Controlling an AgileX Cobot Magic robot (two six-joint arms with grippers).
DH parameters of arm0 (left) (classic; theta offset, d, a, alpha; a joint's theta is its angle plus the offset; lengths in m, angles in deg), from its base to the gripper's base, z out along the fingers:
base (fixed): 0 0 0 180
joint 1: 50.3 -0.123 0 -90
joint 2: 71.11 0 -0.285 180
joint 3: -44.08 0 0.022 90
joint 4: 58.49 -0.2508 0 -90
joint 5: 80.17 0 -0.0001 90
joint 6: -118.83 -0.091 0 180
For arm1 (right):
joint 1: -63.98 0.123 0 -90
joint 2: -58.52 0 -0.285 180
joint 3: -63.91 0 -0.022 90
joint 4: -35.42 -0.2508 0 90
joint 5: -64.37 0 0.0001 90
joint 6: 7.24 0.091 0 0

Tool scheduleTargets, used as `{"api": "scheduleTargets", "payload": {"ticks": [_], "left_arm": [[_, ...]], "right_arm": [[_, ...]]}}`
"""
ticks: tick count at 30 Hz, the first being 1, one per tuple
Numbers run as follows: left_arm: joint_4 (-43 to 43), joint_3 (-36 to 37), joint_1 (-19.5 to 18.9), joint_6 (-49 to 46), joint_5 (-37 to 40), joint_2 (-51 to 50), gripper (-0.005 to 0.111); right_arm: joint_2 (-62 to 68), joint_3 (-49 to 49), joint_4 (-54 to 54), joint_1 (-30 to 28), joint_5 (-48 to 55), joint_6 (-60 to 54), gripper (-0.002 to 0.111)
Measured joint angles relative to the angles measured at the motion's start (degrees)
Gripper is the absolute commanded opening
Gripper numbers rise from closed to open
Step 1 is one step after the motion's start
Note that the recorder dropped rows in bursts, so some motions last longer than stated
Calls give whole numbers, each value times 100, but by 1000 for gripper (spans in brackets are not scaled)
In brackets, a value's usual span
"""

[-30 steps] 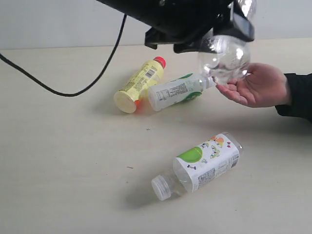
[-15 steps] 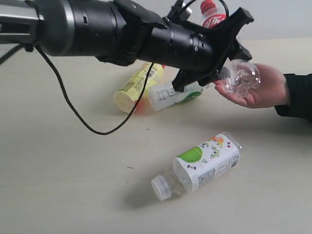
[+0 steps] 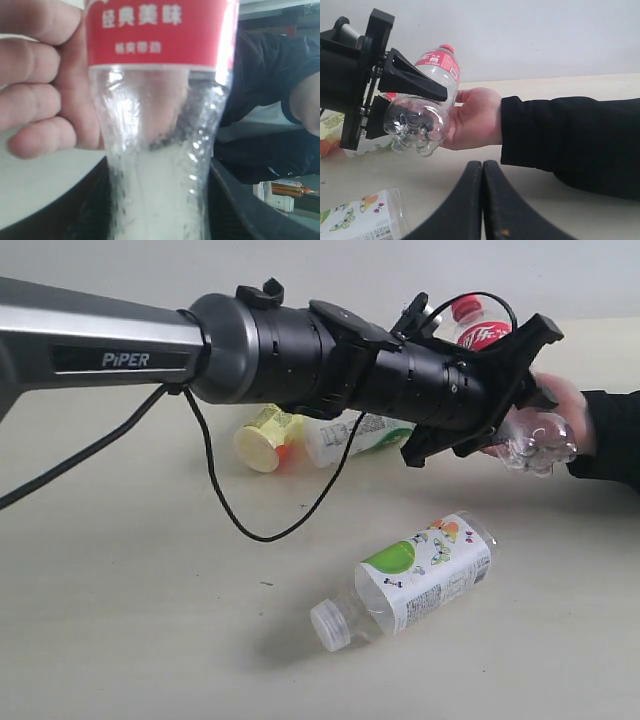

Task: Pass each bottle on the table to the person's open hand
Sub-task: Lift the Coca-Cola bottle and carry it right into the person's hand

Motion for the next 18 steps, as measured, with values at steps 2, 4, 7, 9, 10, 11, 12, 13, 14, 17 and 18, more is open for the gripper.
{"api": "scheduleTargets", "payload": {"ticks": [2, 4, 7, 9, 10, 11, 12, 13, 14, 17, 18], "left_arm": [[113, -10, 0, -14, 0, -79, 0], [200, -10, 0, -29, 0, -162, 4], [299, -12, 0, -75, 0, -223, 26], [339, -34, 0, -132, 0, -228, 48], [416, -34, 0, -224, 23, -228, 55], [433, -34, 0, -281, 21, -228, 67], [433, -34, 0, -409, 47, -228, 72], [445, -34, 0, -476, 64, -228, 78], [454, -34, 0, -578, 119, -228, 80], [469, -34, 0, -665, 235, -228, 80], [469, -34, 0, -665, 282, -228, 80]], "right_arm": [[0, 0, 0, 0, 0, 0, 0], [0, 0, 0, 0, 0, 0, 0], [0, 0, 0, 0, 0, 0, 0], [0, 0, 0, 0, 0, 0, 0], [0, 0, 0, 0, 0, 0, 0], [0, 0, 0, 0, 0, 0, 0], [0, 0, 0, 0, 0, 0, 0], [0, 0, 0, 0, 0, 0, 0], [0, 0, 0, 0, 0, 0, 0], [0, 0, 0, 0, 0, 0, 0], [0, 0, 0, 0, 0, 0, 0]]}}
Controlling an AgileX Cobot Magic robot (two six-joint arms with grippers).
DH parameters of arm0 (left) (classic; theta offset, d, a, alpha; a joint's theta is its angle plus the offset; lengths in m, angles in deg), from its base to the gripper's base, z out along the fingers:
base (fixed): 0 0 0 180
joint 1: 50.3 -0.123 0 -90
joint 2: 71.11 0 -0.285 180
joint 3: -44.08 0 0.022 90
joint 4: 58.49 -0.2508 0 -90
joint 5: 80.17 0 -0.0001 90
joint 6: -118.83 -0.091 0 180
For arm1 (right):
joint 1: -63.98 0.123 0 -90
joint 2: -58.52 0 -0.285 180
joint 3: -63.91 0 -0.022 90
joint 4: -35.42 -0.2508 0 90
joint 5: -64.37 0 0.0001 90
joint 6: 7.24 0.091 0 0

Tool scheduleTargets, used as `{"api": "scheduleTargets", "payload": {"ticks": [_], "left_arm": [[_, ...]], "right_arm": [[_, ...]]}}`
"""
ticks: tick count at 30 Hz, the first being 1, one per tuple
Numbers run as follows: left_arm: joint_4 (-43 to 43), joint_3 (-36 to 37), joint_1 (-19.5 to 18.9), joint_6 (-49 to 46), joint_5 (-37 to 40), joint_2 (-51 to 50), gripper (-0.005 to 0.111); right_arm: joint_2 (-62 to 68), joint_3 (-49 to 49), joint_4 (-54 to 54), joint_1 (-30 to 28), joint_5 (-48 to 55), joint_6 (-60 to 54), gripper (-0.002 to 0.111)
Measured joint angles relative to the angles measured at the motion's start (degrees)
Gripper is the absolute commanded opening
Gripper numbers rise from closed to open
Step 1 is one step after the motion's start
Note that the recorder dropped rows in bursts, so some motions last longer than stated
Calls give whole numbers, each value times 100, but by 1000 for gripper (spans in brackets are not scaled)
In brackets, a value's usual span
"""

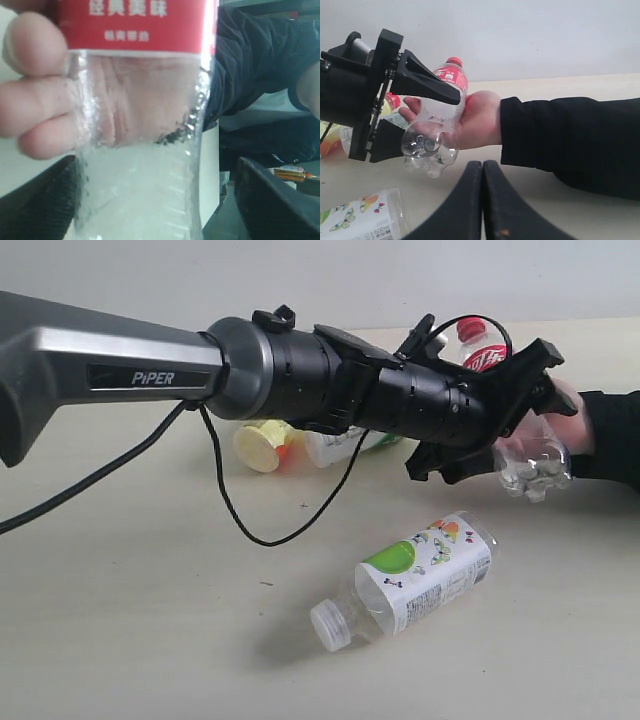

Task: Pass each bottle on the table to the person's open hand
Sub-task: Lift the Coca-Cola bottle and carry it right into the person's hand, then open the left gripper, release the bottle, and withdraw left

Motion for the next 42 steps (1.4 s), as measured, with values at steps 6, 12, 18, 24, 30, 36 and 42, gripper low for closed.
{"api": "scheduleTargets", "payload": {"ticks": [6, 12, 18, 24, 30, 36, 42], "left_arm": [[0, 0, -14, -282, 393, 0, 80], [0, 0, -196, -423, 946, -9, 80], [-9, 0, -412, -616, 1434, -9, 80], [-26, -9, -550, -724, 1854, -9, 80], [-301, -9, -804, -772, 2445, -9, 80], [-1048, -9, -1221, -986, 3176, 189, 80], [-1744, -9, -1773, -1228, 3813, 687, 79]], "right_arm": [[0, 0, 0, 0, 0, 0, 0], [0, 0, 0, 0, 0, 0, 0], [0, 0, 0, 0, 0, 0, 0], [0, 0, 0, 0, 0, 0, 0], [0, 0, 0, 0, 0, 0, 0], [0, 0, 0, 0, 0, 0, 0], [0, 0, 0, 0, 0, 0, 0]]}}
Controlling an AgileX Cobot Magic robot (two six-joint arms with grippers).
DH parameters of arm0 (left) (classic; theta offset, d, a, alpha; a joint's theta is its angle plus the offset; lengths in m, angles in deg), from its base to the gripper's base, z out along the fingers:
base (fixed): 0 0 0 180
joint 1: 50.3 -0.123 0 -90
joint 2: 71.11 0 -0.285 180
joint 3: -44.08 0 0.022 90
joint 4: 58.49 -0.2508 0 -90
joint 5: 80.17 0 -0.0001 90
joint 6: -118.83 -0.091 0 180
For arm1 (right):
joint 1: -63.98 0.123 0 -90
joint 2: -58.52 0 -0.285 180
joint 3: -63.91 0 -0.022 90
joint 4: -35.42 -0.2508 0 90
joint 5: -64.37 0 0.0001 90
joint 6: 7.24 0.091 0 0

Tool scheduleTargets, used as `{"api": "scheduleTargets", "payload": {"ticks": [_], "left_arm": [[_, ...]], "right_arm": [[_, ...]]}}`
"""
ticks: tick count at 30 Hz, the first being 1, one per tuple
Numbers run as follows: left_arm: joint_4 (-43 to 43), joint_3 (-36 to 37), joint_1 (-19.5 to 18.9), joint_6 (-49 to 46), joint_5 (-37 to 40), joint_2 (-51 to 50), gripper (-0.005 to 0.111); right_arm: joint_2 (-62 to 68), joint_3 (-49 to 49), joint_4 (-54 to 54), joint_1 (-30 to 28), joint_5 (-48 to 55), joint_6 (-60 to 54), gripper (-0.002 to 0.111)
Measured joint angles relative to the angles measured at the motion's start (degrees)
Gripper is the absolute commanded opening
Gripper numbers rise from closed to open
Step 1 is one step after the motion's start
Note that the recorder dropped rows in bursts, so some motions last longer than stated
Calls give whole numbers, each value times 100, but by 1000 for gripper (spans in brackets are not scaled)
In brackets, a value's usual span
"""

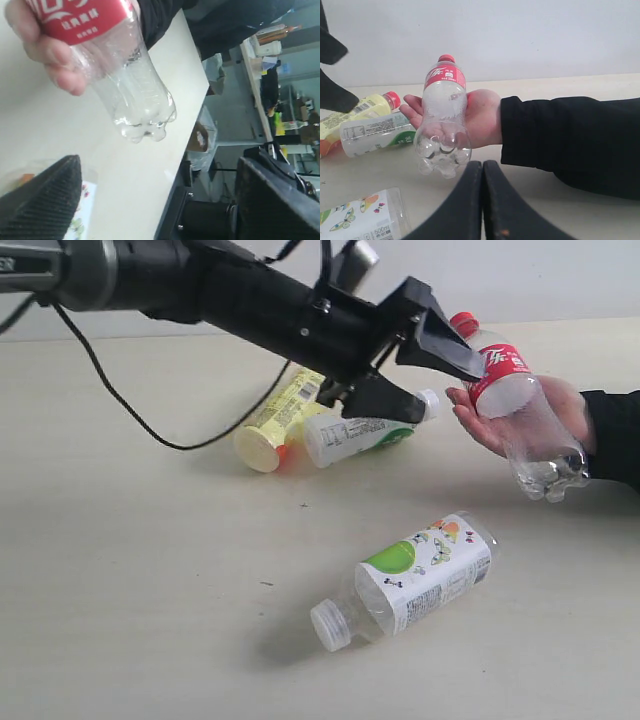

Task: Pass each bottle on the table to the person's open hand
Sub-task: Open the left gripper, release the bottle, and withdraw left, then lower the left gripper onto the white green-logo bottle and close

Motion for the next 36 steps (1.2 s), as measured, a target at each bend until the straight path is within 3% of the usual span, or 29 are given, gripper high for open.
{"api": "scheduleTargets", "payload": {"ticks": [5, 9, 14, 20, 29, 36], "left_arm": [[-1235, 0, -359, -241, 134, 478, 79], [-2881, 0, -374, -270, -86, 748, 79], [-4279, -71, -188, -156, -795, 829, 79], [-6755, -783, 315, 961, -1140, 560, 83], [-7303, -2176, 653, 1187, -994, -401, 84], [-7364, -2386, 675, 973, -994, -901, 84]], "right_arm": [[0, 0, 0, 0, 0, 0, 0], [0, 0, 0, 0, 0, 0, 0], [0, 0, 0, 0, 0, 0, 0], [0, 0, 0, 0, 0, 0, 0], [0, 0, 0, 0, 0, 0, 0], [0, 0, 0, 0, 0, 0, 0]]}}
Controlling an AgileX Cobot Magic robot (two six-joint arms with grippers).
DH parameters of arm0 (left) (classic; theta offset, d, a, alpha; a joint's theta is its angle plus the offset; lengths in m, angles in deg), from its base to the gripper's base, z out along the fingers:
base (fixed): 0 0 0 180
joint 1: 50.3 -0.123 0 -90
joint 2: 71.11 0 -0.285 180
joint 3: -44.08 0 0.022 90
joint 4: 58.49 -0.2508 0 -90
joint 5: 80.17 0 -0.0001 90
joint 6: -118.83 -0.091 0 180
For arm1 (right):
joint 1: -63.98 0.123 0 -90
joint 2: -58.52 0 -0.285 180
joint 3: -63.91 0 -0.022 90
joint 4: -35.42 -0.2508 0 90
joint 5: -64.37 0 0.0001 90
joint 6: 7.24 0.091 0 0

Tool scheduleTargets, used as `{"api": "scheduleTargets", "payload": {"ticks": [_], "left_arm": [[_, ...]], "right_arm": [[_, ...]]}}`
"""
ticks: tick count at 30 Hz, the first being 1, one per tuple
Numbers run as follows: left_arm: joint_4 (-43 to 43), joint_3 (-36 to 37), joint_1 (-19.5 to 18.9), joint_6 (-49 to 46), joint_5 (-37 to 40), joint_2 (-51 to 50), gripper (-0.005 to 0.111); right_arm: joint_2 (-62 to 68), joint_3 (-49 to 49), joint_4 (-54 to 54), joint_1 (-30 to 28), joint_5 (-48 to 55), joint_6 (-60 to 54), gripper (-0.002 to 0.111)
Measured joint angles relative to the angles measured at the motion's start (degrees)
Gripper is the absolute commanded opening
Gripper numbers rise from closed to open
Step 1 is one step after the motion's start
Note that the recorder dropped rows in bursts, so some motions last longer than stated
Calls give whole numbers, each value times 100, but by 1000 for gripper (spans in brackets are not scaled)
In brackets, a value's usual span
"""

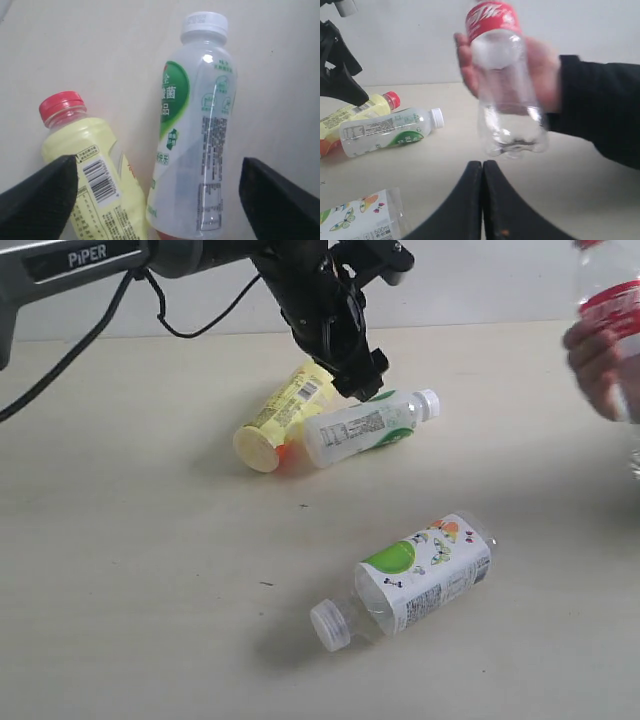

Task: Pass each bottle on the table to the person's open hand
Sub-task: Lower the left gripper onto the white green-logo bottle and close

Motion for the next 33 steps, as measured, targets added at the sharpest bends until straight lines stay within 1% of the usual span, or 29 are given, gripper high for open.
{"api": "scheduleTargets", "payload": {"ticks": [14, 24, 26, 31, 33], "left_arm": [[-23, 0, 214, -216, -277, -437, 84], [-23, -13, 214, -238, -352, -815, 83], [-23, -13, 214, -238, -366, -840, 79], [-23, -13, 214, -252, -394, -849, 64], [-23, -13, 214, -252, -406, -849, 63]], "right_arm": [[0, 0, 0, 0, 0, 0, 0], [0, 0, 0, 0, 0, 0, 0], [0, 0, 0, 0, 0, 0, 0], [0, 0, 0, 0, 0, 0, 0], [0, 0, 0, 0, 0, 0, 0]]}}
